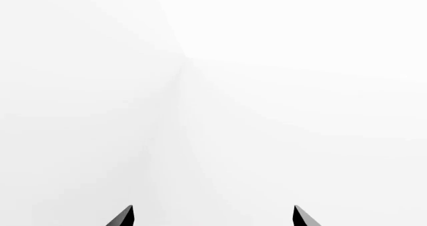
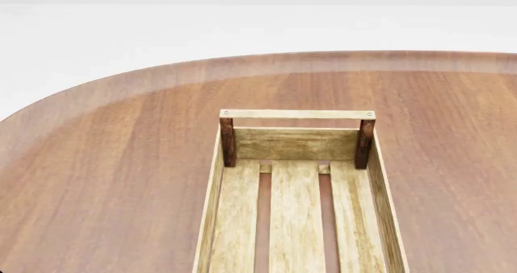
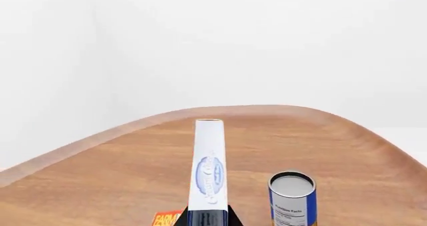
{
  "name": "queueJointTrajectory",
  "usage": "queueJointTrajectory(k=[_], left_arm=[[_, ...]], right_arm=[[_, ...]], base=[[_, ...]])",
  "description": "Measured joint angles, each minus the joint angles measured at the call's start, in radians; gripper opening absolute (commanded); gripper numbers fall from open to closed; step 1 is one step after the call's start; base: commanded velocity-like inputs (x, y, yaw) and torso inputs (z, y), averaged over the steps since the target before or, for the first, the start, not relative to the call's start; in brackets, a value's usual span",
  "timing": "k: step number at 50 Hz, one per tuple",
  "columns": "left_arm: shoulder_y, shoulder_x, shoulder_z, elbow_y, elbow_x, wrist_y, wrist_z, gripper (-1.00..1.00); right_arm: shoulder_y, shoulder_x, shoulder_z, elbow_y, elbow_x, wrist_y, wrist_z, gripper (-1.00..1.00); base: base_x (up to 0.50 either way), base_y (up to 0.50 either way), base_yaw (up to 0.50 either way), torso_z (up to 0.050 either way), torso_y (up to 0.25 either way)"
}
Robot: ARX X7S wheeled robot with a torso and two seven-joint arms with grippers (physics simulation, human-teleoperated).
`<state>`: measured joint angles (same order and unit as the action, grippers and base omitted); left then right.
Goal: Pick up the cream cheese and put it in the tray.
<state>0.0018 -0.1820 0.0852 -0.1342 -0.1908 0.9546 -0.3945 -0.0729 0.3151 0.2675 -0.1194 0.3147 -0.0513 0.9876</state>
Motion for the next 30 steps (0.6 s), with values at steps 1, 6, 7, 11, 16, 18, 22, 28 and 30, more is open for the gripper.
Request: queueJointTrajectory(k=[1,6,7,11,16,18,22,28,30], left_arm=[[0.0,0.0,0.0,0.0,0.0,0.0,0.0,1.0],[0.0,0.0,0.0,0.0,0.001,-0.001,-0.001,1.0],[0.0,0.0,0.0,0.0,0.001,-0.001,-0.001,1.0],[0.0,0.0,-0.001,0.0,0.001,-0.001,-0.001,1.0],[0.0,-0.001,-0.001,0.001,0.002,-0.001,-0.002,1.0],[0.0,-0.001,-0.001,0.001,0.002,-0.001,-0.002,1.0],[0.0,-0.001,-0.001,0.001,0.003,0.0,-0.002,1.0],[0.001,-0.001,-0.002,0.003,0.004,-0.001,-0.003,1.0],[0.001,-0.001,-0.002,0.004,0.004,-0.001,-0.004,1.0]], right_arm=[[0.0,0.003,-0.002,-0.007,-0.002,0.006,0.001,-1.0],[0.002,0.02,-0.012,-0.045,-0.015,0.037,0.006,-1.0],[0.002,0.024,-0.014,-0.052,-0.017,0.043,0.006,-1.0],[0.004,0.039,-0.024,-0.079,-0.028,0.066,0.006,-1.0],[0.005,0.057,-0.042,-0.111,-0.053,0.092,0.008,-1.0],[0.006,0.065,-0.051,-0.123,-0.069,0.101,0.011,-1.0],[0.009,0.078,-0.069,-0.146,-0.096,0.121,0.013,-1.0],[0.015,0.094,-0.091,-0.175,-0.124,0.144,0.012,-1.0],[0.018,0.1,-0.099,-0.183,-0.133,0.151,0.011,-1.0]], base=[[0.0,0.0,0.0,0.0,0.0],[0.0,0.0,0.0,0.0,0.0],[0.0,0.0,0.0,0.0,0.0],[0.0,0.0,0.0,0.0,0.0],[0.0,0.0,0.0,0.0,0.002],[0.0,0.0,0.0,0.0,0.0],[0.0,0.0,0.0,0.0,0.0],[0.0,0.0,0.0,0.0,0.0],[0.0,0.0,0.0,0.0,0.0]])
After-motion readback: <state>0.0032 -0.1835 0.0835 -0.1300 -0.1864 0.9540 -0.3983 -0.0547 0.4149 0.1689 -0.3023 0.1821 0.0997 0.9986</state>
